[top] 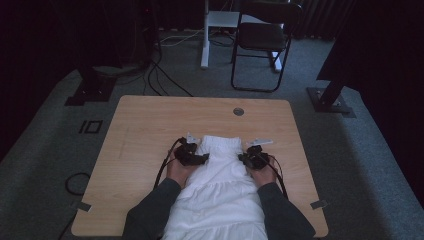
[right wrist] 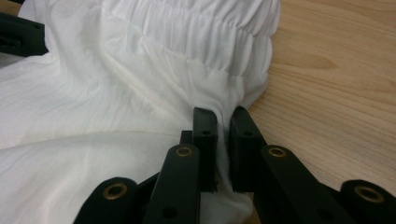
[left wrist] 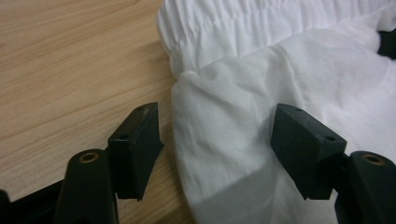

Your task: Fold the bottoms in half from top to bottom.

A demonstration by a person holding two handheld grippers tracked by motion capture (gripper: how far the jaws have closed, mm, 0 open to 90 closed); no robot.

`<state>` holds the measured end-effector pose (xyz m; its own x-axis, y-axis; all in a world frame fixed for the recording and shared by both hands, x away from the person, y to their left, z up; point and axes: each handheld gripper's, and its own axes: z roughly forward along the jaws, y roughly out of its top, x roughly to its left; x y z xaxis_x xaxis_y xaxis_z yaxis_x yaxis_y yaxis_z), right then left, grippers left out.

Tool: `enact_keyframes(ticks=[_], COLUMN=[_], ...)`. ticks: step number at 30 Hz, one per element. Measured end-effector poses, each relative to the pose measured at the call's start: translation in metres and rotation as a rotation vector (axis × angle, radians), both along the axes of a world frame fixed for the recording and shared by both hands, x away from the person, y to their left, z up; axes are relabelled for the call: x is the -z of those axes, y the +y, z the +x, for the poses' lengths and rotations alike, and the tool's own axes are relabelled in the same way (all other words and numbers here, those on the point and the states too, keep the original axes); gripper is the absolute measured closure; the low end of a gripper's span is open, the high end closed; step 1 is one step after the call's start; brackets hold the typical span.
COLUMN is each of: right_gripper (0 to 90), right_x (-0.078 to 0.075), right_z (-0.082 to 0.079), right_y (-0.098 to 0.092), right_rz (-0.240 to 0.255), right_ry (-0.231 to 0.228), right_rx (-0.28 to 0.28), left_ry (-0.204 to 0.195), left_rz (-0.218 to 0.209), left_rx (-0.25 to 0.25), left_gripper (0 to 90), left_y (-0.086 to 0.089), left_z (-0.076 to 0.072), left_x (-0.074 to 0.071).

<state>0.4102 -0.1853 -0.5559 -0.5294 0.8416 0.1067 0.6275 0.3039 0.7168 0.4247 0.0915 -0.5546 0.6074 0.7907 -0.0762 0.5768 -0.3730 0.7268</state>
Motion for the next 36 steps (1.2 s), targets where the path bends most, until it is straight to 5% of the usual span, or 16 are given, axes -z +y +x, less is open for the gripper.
enact_keyframes(ticks=[8, 15, 17, 19, 24, 31, 36], right_gripper=[82.6, 81.3, 73.3, 54.6, 27.7, 32.8, 59.9], right_x=[0.000, -0.001, -0.003, -0.006, -0.011, -0.003, -0.006], right_z=[0.000, 0.000, 0.002, 0.005, 0.009, 0.011, 0.009], right_y=[0.000, 0.000, 0.000, 0.000, 0.004, 0.019, 0.022], right_rz=[0.004, 0.000, -0.007, -0.033, -0.013, -0.101, -0.092], right_ry=[-0.001, 0.006, 0.025, 0.040, -0.001, 0.014, 0.017], right_rx=[0.003, 0.006, -0.001, -0.020, 0.000, 0.014, 0.004], left_ry=[0.038, 0.020, 0.012, 0.009, -0.007, -0.017, 0.013], left_rz=[-0.050, -0.024, -0.006, 0.005, 0.023, 0.080, 0.089], left_rx=[0.012, 0.000, 0.015, 0.022, 0.029, 0.041, 0.040], left_gripper=[31.7, 32.0, 33.5, 35.4, 35.5, 36.1, 53.0], left_y=[0.005, -0.002, -0.005, -0.006, -0.009, -0.014, -0.016], left_z=[-0.005, 0.000, 0.000, 0.000, -0.003, -0.008, -0.011], left_x=[-0.001, 0.000, -0.001, -0.001, 0.000, -0.001, -0.006])
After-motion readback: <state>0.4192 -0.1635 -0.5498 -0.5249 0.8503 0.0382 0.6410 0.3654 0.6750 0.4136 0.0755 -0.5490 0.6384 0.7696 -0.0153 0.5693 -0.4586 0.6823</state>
